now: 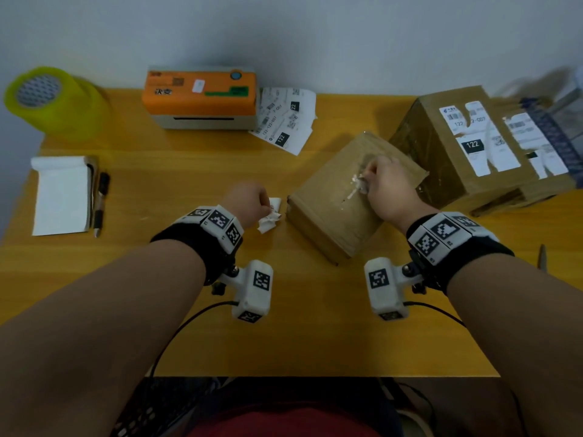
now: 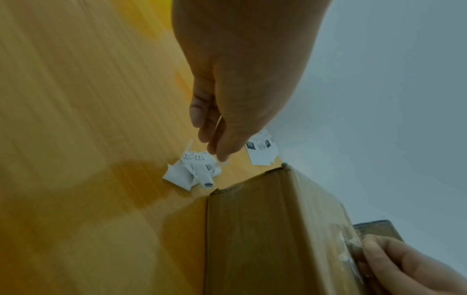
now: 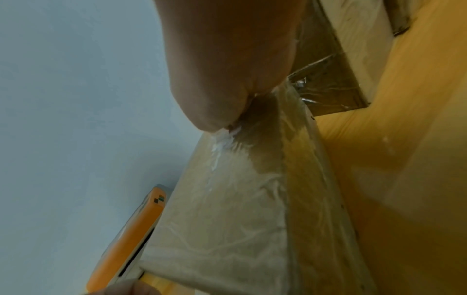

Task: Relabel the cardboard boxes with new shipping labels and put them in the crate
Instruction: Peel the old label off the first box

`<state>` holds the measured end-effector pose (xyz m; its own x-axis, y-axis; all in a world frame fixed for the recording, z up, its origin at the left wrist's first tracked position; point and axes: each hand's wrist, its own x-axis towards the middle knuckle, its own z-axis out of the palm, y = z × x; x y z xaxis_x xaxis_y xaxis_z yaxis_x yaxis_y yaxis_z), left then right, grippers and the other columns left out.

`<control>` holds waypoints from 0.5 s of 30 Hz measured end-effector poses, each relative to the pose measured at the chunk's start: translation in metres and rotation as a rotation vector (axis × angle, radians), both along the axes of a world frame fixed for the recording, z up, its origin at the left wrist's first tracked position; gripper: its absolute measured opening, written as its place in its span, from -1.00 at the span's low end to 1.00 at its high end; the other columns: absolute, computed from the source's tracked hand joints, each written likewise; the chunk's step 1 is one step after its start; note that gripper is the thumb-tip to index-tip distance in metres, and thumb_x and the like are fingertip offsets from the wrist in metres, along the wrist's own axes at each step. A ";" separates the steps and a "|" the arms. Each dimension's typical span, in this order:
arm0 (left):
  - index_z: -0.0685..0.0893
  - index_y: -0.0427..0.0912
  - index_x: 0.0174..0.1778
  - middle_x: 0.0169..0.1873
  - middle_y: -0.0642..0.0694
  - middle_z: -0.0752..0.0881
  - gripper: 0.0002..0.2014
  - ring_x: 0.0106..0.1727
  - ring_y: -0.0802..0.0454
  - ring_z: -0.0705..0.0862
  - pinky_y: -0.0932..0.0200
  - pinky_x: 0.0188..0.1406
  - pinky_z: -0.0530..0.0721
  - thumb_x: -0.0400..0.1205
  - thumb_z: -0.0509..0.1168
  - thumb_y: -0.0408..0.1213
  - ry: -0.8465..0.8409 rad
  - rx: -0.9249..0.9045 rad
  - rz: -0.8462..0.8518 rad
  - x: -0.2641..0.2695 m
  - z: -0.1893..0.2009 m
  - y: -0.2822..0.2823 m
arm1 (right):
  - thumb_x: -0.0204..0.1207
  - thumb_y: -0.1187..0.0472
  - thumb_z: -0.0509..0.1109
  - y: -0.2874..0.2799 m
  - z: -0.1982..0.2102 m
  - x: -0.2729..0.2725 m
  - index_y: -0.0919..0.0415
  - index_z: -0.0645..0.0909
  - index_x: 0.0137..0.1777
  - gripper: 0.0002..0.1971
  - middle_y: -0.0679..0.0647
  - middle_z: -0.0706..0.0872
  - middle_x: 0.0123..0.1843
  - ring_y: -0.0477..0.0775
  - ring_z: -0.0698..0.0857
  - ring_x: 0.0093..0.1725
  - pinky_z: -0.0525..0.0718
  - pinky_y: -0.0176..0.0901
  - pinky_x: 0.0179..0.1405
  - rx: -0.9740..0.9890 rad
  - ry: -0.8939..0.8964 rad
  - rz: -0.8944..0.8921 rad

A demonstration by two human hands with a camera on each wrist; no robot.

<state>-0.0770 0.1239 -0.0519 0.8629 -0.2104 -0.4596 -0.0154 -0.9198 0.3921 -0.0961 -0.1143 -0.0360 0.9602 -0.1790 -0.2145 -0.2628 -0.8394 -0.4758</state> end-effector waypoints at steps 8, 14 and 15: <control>0.71 -0.30 0.20 0.20 -0.23 0.69 -0.75 0.18 -0.13 0.65 0.21 -0.01 0.50 0.67 0.20 -0.42 0.060 0.056 -0.052 -0.009 -0.009 0.000 | 0.59 0.26 0.32 -0.006 0.003 -0.011 0.20 0.60 -0.05 -0.96 0.17 0.53 0.17 0.08 0.51 0.19 0.37 -0.15 0.32 0.066 -0.049 0.082; 0.57 -0.32 -0.22 -0.21 -0.31 0.73 -0.79 -0.17 -0.16 0.65 0.12 -0.32 0.48 0.65 0.28 -0.25 0.045 0.000 0.023 -0.015 -0.021 0.003 | 0.55 0.20 0.38 -0.005 0.004 -0.013 0.20 0.66 0.01 -0.89 0.16 0.53 0.23 0.08 0.54 0.22 0.36 -0.24 0.27 0.003 -0.065 0.100; 0.46 -0.23 -0.32 -0.32 -0.24 0.66 -0.72 -0.20 -0.15 0.63 0.11 -0.32 0.47 0.65 0.28 -0.18 0.033 -0.014 0.032 -0.015 -0.021 0.003 | 0.54 0.19 0.40 -0.005 0.004 -0.013 0.20 0.65 0.00 -0.89 0.16 0.53 0.21 0.06 0.55 0.18 0.36 -0.27 0.22 0.005 -0.070 0.101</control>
<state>-0.0922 0.1269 -0.0732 0.8538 -0.1895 -0.4848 0.0270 -0.9140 0.4048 -0.1093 -0.1192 -0.0317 0.9859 -0.0795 -0.1469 -0.1428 -0.8577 -0.4939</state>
